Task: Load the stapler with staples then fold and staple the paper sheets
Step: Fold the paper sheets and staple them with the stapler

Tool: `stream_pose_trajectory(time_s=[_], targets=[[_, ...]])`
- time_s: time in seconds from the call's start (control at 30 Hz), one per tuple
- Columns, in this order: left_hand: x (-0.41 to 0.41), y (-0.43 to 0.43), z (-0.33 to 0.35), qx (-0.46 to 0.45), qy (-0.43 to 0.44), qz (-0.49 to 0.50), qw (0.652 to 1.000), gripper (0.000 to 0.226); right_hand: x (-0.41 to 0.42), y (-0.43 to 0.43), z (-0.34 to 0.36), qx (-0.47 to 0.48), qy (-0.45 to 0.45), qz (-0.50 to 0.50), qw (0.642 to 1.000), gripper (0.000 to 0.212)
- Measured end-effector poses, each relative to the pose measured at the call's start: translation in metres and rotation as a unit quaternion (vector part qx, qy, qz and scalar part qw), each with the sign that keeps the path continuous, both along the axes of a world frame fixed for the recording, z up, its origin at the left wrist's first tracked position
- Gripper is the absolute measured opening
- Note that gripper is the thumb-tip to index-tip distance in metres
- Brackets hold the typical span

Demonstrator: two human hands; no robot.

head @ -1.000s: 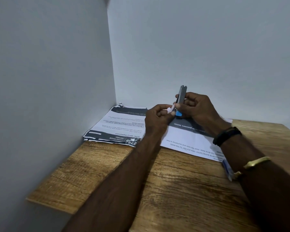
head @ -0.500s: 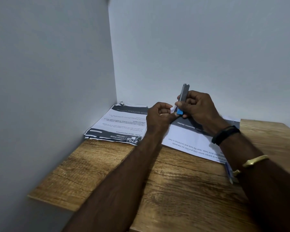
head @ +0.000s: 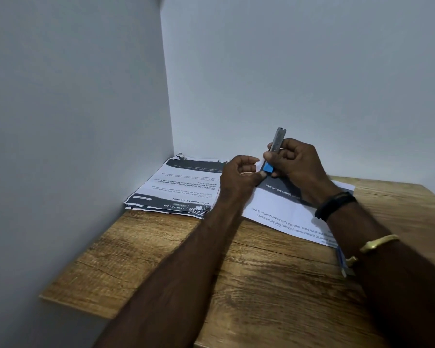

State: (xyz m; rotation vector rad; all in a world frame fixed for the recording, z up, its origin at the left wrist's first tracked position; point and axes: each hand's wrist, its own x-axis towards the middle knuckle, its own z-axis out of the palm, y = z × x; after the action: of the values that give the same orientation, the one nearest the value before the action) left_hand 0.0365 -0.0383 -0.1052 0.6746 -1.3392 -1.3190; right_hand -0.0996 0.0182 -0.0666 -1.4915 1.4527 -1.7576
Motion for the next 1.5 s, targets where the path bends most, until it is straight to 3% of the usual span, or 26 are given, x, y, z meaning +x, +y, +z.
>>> stream_pose_trajectory(time_s=[0.2,0.3,0.4,0.53,0.63,0.73,0.8,1.1,1.2,1.27,1.37,1.5], targets=[[0.005,-0.003,0.001,0.073,0.03,0.059,0.995,0.027,0.003,0.006,0.018,-0.049,-0.062,-0.058,0.995,0.029],[0.007,-0.009,0.0,0.085,0.027,0.109,0.99,0.016,-0.002,0.018,0.025,-0.01,0.005,-0.098,0.995,0.03],[0.009,-0.018,-0.001,0.073,-0.016,0.192,0.979,0.016,-0.003,0.036,0.022,0.085,0.138,-0.093,0.982,0.031],[0.015,-0.025,-0.003,0.055,-0.065,0.279,0.957,0.023,0.002,0.057,0.017,0.25,0.272,-0.073,0.927,0.049],[0.019,-0.029,-0.004,0.068,-0.074,0.314,0.944,0.023,0.01,0.064,0.013,0.359,0.353,-0.062,0.861,0.046],[0.021,-0.032,-0.006,0.076,-0.073,0.324,0.94,0.024,0.019,0.066,0.009,0.4,0.431,-0.071,0.806,0.048],[0.021,-0.032,-0.007,0.076,-0.068,0.325,0.94,0.023,0.023,0.067,0.007,0.406,0.443,-0.083,0.795,0.052],[0.019,-0.035,-0.008,0.086,-0.059,0.303,0.947,0.014,0.022,0.072,0.007,0.41,0.396,-0.087,0.817,0.061],[0.021,-0.037,-0.008,0.086,-0.062,0.302,0.947,0.014,0.002,0.072,0.015,0.381,0.296,-0.119,0.868,0.031],[0.02,-0.036,-0.008,0.087,-0.061,0.301,0.948,0.017,-0.014,0.071,0.018,0.334,0.242,-0.212,0.886,0.012],[0.015,-0.032,-0.007,0.084,-0.068,0.298,0.948,0.02,-0.029,0.069,0.013,0.226,0.197,-0.336,0.893,0.021],[0.005,-0.027,-0.004,0.069,-0.085,0.27,0.957,0.028,-0.039,0.062,0.009,0.13,-0.024,-0.306,0.943,0.024]])
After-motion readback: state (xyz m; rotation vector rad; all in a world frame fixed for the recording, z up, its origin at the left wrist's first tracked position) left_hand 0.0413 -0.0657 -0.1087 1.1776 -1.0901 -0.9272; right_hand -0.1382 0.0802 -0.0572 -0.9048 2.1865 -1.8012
